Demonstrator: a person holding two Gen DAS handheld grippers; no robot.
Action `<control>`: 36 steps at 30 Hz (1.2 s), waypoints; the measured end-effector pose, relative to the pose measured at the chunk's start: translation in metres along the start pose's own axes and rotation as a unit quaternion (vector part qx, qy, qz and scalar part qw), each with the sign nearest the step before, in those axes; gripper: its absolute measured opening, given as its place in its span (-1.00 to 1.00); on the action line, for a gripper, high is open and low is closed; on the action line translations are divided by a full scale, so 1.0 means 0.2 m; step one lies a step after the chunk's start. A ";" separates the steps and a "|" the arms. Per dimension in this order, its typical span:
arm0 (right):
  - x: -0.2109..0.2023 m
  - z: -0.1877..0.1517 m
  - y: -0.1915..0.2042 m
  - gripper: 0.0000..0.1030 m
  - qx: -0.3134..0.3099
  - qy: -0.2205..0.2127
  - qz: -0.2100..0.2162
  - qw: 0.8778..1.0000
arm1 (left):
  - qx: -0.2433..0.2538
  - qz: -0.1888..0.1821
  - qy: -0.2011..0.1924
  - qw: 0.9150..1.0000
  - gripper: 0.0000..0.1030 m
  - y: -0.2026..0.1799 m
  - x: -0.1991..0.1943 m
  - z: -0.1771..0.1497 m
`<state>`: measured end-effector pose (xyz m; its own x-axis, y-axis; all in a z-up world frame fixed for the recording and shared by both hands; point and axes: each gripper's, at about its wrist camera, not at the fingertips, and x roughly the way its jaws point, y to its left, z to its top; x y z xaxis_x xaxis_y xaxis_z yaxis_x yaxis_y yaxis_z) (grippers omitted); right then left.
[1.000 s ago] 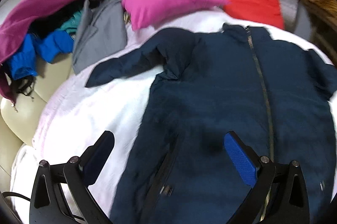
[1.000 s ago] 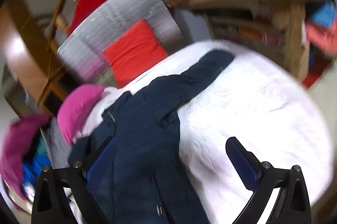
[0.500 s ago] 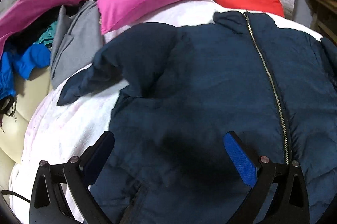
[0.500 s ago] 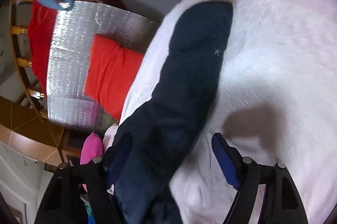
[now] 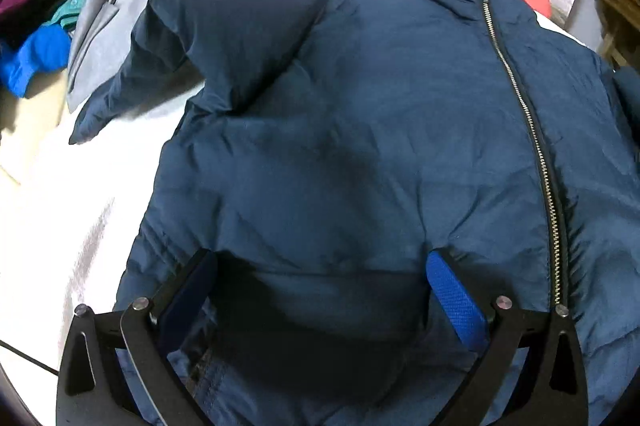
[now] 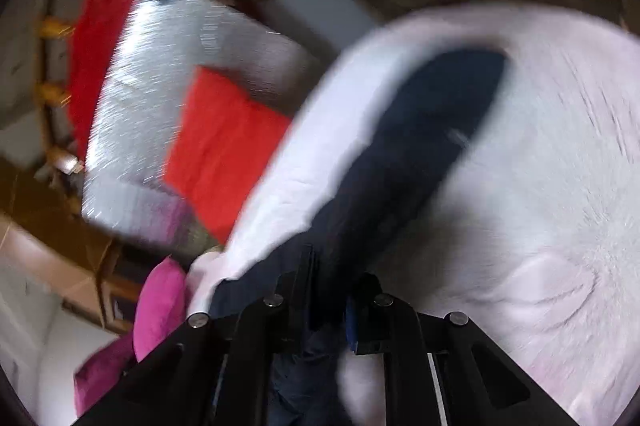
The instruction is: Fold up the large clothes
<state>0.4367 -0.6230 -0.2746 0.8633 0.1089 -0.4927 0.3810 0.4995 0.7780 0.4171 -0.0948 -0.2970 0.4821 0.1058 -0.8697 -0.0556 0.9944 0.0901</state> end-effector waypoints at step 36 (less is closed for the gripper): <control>-0.29 -0.59 0.31 0.41 -0.041 0.082 0.046 0.995 | 0.020 -0.076 -0.201 0.976 1.00 0.00 -0.44 0.00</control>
<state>0.3721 -0.4976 -0.2441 0.8251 0.2931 -0.4830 0.2682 0.5492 0.7915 0.3744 -0.1046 -0.2217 0.7869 -0.0573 -0.6144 0.0730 0.9973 0.0005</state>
